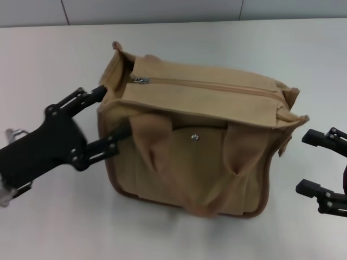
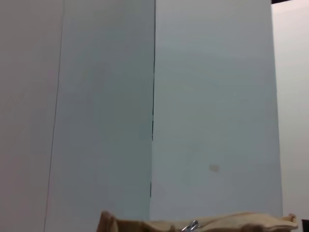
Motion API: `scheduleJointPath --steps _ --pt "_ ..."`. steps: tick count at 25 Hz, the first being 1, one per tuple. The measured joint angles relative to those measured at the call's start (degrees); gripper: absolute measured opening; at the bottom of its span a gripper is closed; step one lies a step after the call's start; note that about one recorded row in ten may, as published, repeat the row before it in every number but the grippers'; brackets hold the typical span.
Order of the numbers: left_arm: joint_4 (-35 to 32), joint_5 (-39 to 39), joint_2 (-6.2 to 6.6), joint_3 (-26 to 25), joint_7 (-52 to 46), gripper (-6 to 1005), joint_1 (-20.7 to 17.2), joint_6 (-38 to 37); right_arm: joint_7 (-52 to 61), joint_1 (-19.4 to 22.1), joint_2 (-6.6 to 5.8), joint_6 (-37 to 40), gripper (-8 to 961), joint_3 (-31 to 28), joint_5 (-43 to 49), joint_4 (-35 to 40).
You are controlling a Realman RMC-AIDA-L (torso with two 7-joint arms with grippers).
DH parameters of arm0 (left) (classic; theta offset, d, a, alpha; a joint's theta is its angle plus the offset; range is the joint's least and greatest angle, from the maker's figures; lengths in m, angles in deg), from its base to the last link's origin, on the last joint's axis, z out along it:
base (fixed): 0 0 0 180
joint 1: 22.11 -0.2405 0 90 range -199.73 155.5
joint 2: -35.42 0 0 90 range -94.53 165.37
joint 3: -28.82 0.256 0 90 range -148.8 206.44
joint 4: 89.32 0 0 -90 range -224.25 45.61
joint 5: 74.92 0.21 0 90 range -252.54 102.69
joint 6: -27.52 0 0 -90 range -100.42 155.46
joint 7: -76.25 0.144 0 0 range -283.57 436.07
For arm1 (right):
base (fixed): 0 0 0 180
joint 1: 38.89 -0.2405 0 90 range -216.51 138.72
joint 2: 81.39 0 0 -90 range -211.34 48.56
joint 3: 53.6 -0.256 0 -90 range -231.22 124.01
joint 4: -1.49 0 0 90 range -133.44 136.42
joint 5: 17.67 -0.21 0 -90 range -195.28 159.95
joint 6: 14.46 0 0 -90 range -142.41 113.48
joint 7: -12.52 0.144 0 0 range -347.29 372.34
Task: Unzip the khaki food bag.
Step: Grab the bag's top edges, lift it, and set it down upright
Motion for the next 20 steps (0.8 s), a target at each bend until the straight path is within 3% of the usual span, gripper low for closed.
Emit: scheduleJointPath --steps 11,18,20 --pt "2.9 -0.6 -0.4 0.6 6.5 756 0.8 3.4 0.0 0.2 0.0 0.0 849 -0.1 -0.1 -0.1" --pt "3.1 -1.9 -0.38 0.4 5.8 482 -0.6 4.3 -0.1 0.3 0.0 0.0 849 -0.6 -0.1 -0.1" --pt "3.1 -2.0 -0.41 0.4 5.8 460 -0.6 4.3 -0.1 0.2 0.0 -0.1 849 -0.8 -0.1 -0.1"
